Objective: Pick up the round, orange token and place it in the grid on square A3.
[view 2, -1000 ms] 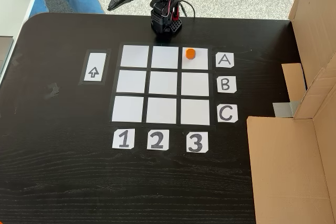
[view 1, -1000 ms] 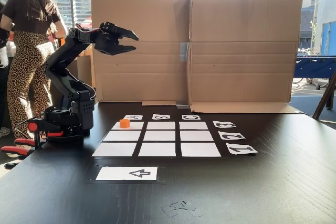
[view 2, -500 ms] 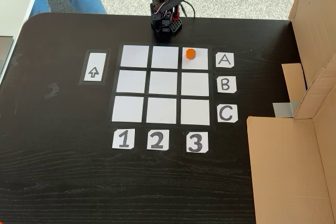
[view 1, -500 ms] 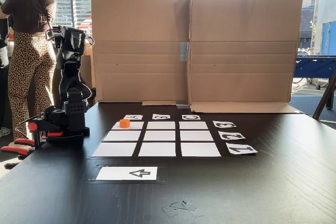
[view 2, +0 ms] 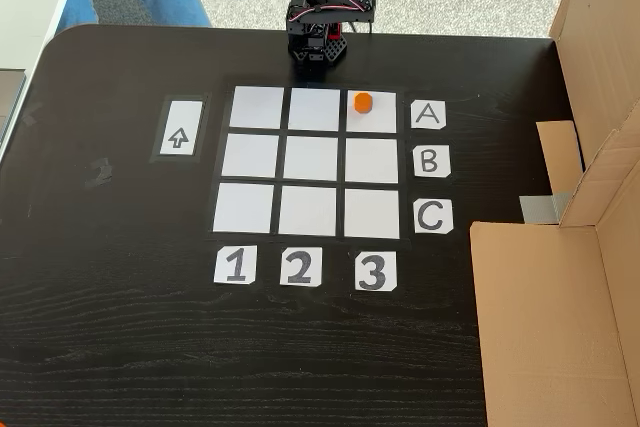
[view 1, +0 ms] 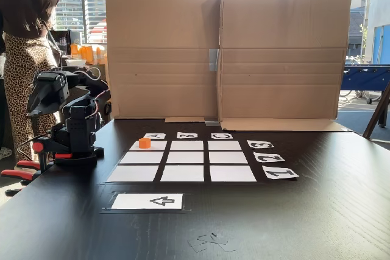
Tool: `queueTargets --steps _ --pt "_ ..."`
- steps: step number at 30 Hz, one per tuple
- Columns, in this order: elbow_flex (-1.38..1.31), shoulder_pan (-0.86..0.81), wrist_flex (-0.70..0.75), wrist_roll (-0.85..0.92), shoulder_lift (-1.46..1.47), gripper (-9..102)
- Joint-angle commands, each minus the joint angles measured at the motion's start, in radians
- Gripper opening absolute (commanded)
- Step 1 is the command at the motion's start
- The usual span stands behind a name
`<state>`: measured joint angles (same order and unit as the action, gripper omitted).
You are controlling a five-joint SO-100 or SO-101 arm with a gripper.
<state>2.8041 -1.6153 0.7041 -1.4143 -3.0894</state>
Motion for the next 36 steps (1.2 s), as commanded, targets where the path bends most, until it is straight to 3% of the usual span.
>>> queueTargets --steps 1,9,36 --pt "0.084 -0.011 -0.002 -0.005 -0.106 0" --pt "0.232 -0.008 -0.021 -0.003 -0.239 0" --pt "0.255 -0.012 -0.020 -0.003 -0.238 0"
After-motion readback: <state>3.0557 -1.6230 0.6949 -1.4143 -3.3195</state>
